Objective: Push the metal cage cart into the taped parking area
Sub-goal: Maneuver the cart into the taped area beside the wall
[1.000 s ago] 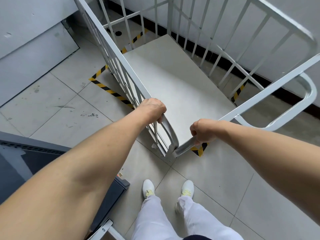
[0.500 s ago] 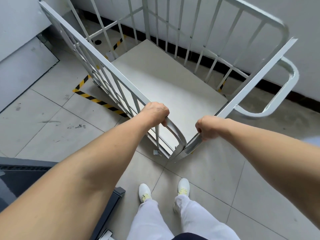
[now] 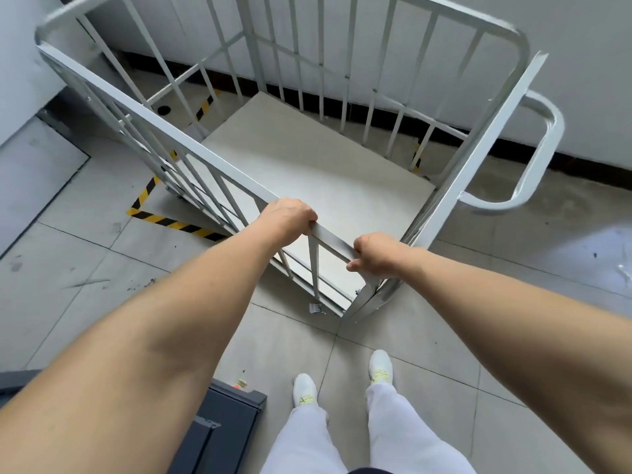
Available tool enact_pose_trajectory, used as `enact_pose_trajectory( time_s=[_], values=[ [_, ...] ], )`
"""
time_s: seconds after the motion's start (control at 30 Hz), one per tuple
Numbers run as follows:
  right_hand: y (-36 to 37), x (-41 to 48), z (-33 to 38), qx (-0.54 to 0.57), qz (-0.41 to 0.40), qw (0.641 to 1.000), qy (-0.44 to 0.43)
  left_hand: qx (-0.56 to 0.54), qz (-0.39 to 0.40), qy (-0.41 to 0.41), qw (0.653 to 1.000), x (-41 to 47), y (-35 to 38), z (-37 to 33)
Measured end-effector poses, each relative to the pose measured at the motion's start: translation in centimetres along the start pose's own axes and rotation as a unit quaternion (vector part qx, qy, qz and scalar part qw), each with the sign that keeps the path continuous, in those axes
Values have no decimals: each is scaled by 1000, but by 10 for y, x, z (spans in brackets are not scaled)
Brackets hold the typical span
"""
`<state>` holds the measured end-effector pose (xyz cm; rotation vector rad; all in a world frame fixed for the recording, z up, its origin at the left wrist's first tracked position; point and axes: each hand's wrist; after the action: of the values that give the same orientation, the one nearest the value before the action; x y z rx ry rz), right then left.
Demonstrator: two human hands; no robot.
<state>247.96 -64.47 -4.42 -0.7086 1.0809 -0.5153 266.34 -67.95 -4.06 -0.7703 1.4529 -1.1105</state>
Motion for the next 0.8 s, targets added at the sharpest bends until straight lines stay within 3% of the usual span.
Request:
enact_pose_trajectory(
  time_s=[0.23,0.63,0.8],
  values=[
    [-1,0,3,-9,-5,1000,28,-39,15,-7,999,1,-5,0],
    [-7,5,-4,-20,-1,999,-36,-98,-5,-39,994,1,-4,-4],
    [-7,4,-5,-19,-7,999,-47,-110,21,-49,993,5,-9,-6]
  ],
)
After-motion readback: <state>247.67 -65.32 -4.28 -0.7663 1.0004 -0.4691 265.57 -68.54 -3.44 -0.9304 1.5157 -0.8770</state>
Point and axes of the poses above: each hand's wrist, its own x-axis towards the middle knuckle, its own y-axis out of the palm, z = x × y, and after that the axes turned 8 degrees about -y, right-handed
